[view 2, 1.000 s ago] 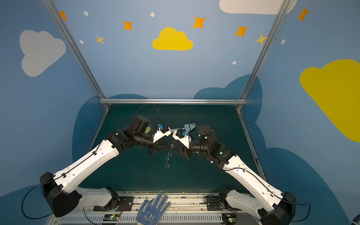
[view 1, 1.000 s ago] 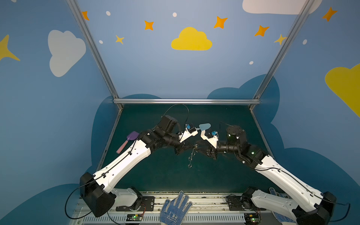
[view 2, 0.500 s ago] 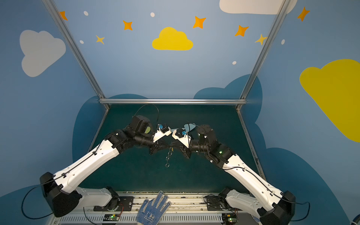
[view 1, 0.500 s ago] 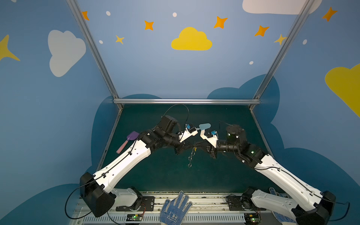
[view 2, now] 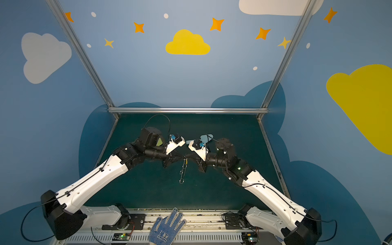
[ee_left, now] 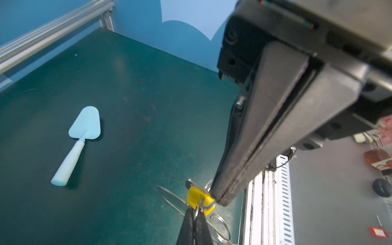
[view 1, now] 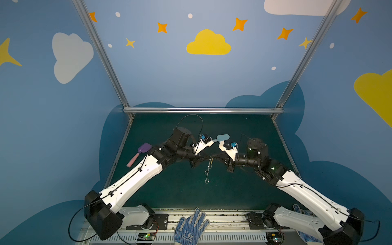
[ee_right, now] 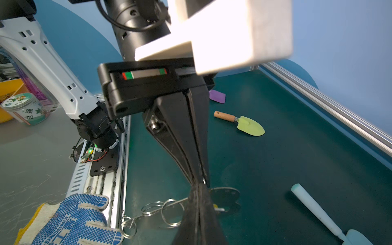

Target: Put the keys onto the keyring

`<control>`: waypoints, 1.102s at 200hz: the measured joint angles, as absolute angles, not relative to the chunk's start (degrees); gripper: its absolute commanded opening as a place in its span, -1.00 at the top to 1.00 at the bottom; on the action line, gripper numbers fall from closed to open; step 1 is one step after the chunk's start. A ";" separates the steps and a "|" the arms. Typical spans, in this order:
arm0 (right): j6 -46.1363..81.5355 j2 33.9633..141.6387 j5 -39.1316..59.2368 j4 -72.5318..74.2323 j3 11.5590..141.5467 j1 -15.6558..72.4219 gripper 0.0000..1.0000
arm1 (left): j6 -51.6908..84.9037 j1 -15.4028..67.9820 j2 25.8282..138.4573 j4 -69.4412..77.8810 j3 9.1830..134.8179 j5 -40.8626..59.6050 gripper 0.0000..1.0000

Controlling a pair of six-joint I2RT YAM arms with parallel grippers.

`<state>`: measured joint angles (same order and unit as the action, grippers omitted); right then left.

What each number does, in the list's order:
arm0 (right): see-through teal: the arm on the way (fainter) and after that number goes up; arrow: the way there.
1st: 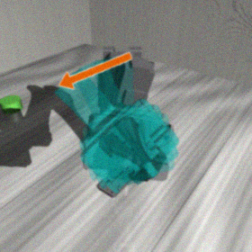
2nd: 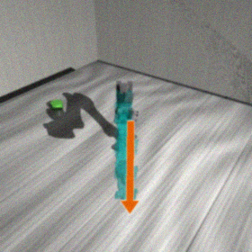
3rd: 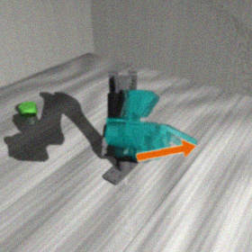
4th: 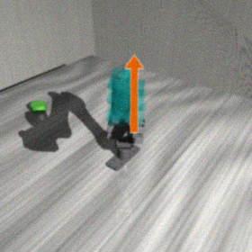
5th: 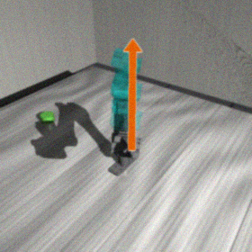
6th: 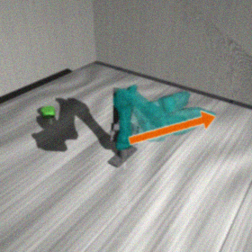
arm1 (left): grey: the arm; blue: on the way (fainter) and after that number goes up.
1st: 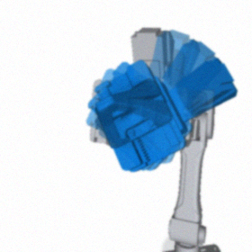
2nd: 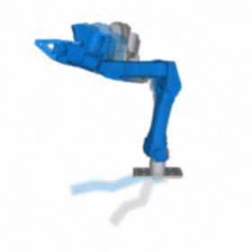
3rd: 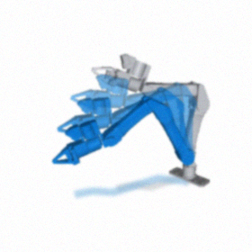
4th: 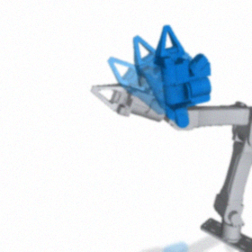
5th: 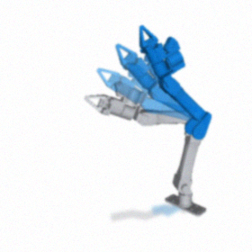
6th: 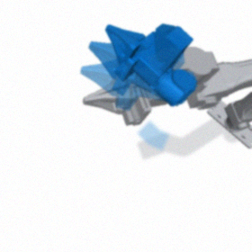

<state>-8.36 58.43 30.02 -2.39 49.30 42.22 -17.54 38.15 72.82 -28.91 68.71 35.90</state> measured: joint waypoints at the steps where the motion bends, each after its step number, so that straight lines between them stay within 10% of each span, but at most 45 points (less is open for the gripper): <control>1: -8.19 58.41 30.02 -2.11 49.12 42.22 1.00 | -17.41 38.13 72.75 -28.80 68.62 35.90 0.92; 220: 10.31 54.65 35.14 27.24 37.56 40.16 1.00 | -17.23 37.17 69.65 -24.38 67.26 42.89 0.92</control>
